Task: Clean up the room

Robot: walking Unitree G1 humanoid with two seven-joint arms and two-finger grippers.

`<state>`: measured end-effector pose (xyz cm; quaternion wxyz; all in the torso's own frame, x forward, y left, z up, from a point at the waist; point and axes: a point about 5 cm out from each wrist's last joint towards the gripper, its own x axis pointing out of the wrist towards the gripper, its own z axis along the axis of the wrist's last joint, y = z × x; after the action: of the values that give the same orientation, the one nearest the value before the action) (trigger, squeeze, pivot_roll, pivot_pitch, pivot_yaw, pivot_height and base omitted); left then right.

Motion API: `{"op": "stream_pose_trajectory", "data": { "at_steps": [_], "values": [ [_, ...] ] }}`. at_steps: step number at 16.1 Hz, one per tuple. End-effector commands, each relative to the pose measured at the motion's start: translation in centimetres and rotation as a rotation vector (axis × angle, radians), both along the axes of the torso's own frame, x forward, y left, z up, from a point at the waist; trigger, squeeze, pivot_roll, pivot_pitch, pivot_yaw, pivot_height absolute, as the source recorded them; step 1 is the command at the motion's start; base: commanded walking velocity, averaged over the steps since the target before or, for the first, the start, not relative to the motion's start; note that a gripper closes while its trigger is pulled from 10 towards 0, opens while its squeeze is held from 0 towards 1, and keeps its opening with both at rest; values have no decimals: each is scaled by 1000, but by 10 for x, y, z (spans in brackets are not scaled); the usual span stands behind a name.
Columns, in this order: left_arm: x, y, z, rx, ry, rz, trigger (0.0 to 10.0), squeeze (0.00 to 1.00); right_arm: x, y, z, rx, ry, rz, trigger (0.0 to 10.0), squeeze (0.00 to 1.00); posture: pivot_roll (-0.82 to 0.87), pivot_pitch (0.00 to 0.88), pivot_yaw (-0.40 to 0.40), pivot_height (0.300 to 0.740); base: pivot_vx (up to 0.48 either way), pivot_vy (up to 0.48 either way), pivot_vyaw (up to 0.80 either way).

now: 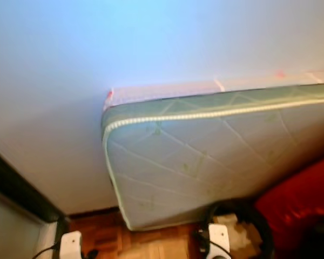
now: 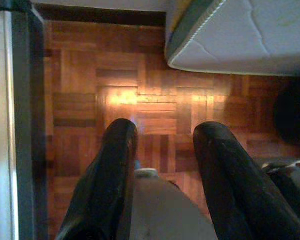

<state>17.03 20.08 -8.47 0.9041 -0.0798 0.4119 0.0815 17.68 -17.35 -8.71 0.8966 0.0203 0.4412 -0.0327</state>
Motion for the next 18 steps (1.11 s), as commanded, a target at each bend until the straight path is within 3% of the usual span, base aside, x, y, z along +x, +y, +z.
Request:
{"op": "stream_pose_trajectory", "data": {
  "at_steps": [1, 11, 18],
  "values": [
    [-25, 45, -3, 149, 192, -127, 10000, 0, -41, -15, -16, 180, 137, -233, 10000, 0, 17, 0, 41, 740, 0, 0, -781],
    [-24, 47, -2, 157, 191, -130, 10000, 0, -41, -12, -16, 184, 138, -212, 10000, 0, 26, 0, 51, 740, 0, 0, -781],
    [-26, 52, -2, 161, 193, -128, 10000, 0, -39, -14, -15, 191, 103, -261, 10000, 0, 25, 0, 47, 740, 0, 0, 0]
  ]
}}
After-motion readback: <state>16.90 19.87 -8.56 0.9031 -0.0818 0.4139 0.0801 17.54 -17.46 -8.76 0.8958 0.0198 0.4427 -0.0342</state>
